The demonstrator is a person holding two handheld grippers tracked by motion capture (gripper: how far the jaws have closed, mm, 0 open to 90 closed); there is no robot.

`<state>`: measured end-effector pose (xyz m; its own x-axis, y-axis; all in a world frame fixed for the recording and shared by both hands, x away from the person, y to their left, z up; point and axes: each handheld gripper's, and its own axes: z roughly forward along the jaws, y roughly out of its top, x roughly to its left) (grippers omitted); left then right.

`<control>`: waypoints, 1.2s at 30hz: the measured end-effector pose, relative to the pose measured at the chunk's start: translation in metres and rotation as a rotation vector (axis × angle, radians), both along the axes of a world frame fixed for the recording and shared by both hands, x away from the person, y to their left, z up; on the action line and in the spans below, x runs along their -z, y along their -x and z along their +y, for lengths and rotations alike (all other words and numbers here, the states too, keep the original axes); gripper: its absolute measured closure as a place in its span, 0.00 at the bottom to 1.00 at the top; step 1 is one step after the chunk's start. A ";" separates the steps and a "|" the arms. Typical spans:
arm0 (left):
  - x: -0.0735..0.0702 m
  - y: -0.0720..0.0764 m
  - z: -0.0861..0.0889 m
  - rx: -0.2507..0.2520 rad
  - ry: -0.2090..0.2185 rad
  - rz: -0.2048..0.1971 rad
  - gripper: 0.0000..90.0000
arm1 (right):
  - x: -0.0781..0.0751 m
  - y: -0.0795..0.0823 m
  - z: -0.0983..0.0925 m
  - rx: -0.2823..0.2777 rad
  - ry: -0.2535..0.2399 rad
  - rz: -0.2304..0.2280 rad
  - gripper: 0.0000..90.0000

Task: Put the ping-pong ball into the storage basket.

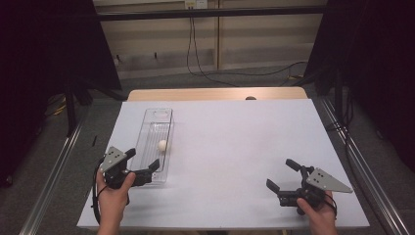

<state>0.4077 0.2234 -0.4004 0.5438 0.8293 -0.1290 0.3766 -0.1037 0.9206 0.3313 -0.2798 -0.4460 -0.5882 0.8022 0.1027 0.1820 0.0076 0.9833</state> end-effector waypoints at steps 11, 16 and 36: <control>0.005 0.008 0.007 -0.007 0.021 -0.027 0.03 | 0.000 -0.002 0.002 -0.004 -0.003 0.000 0.01; 0.006 0.011 0.010 -0.016 0.022 -0.030 0.03 | 0.000 -0.002 0.002 -0.007 0.002 0.001 0.01; 0.016 0.020 0.020 -0.031 0.049 -0.036 0.03 | 0.000 -0.003 0.003 0.001 -0.001 0.001 0.01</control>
